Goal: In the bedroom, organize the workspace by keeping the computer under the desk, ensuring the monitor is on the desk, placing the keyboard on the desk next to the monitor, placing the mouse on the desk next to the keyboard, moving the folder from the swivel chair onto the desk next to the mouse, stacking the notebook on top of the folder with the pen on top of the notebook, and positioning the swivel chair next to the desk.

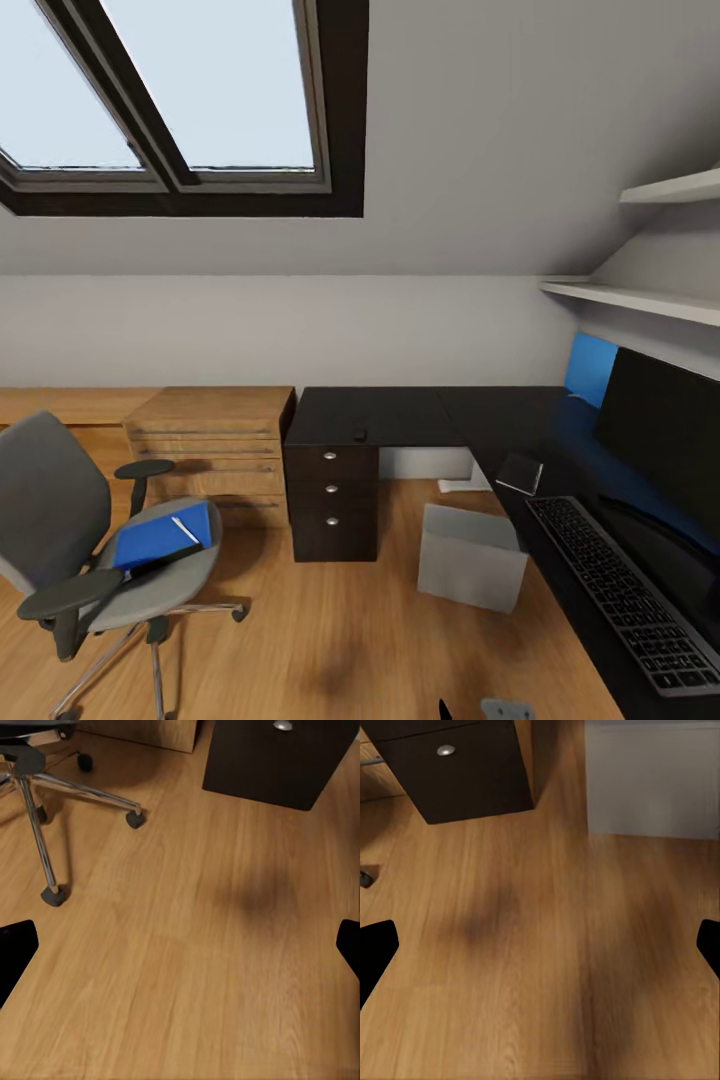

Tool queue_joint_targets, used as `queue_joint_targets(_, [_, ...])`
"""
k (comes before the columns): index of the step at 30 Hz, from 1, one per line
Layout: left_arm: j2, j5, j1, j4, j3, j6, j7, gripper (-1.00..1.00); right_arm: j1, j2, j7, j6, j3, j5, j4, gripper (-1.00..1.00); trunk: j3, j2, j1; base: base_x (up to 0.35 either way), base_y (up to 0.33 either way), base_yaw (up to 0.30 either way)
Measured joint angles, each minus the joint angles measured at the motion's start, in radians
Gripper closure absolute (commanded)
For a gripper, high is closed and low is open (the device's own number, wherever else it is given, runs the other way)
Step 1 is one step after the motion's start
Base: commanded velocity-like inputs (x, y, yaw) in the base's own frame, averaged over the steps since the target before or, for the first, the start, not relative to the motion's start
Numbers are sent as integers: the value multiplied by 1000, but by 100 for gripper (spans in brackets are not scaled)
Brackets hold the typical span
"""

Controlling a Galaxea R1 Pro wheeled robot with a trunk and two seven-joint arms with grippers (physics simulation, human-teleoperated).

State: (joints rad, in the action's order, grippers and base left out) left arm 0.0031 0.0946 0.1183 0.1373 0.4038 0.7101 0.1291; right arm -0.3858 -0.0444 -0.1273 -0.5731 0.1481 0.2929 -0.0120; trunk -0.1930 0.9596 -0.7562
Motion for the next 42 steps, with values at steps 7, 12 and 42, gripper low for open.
queue_joint_targets(7, [0,0,0,0,0,0,0,-100,0,0,0,0,0,0,0,-100,0,0,0,333,1,0])
queue_joint_targets(12, [0,0,0,0,0,0,0,-100,0,0,0,0,0,-1,0,-100,0,0,0,335,0,0])
queue_joint_targets(42, [0,-1,0,-1,0,0,0,-100,0,2,0,-24,0,0,-3,-100,0,0,0,271,0,0])
